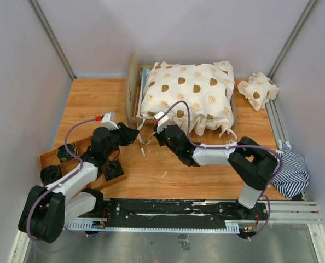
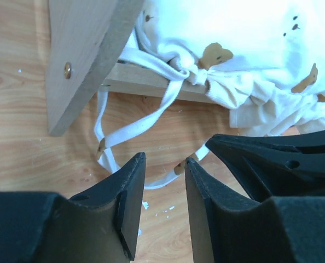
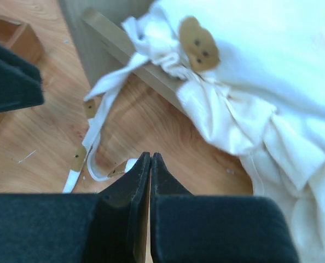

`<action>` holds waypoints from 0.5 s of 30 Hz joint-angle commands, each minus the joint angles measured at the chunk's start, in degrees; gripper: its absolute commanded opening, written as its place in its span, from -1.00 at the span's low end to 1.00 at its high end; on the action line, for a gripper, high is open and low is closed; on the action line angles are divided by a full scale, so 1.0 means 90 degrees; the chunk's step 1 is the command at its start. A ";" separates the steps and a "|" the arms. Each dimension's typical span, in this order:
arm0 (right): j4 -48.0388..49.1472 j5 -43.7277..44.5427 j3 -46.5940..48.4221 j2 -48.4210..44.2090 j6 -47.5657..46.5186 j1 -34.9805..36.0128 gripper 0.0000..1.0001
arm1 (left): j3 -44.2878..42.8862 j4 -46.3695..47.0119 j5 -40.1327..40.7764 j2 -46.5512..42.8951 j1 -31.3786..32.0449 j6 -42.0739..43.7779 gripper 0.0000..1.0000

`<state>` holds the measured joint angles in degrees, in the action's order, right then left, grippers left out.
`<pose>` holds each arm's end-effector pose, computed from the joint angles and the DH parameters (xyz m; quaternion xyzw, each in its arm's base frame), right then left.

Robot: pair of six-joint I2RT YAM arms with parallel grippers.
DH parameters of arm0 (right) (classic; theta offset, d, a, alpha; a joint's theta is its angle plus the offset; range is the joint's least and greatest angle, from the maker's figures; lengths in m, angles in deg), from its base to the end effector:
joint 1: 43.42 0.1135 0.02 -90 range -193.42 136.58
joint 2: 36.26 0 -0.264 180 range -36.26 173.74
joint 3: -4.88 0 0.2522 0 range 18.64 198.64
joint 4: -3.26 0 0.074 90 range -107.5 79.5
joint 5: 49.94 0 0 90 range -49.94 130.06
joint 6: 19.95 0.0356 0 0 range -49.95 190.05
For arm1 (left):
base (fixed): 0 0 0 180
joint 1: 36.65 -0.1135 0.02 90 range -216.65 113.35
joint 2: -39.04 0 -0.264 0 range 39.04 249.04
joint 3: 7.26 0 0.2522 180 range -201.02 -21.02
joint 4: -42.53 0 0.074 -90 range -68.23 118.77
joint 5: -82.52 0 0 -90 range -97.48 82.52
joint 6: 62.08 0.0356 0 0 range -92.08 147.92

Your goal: Set up the pet bed

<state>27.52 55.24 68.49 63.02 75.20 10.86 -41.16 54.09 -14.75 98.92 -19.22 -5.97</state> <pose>0.2257 0.2979 0.2055 -0.2428 0.7325 0.2224 0.5959 0.2087 -0.0702 0.2042 -0.0744 0.7861 -0.3100 0.5295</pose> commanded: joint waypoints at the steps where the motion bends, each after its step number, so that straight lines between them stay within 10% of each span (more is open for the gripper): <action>1: 0.1022 -0.1095 -0.0101 0.0106 -0.1683 -0.0258 -0.99 | 0.0143 0.0821 -0.0174 -0.0007 0.0091 0.0644 -0.22; 15: 0.0534 -0.2863 0.0223 -0.0206 -0.2358 -0.0792 -0.99 | -0.0306 0.1105 -0.1485 0.0623 0.0411 0.2397 -0.19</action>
<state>34.16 34.83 68.42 63.99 53.52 4.85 -40.57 60.61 -22.27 102.04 -17.34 6.59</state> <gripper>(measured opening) 0.008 0.394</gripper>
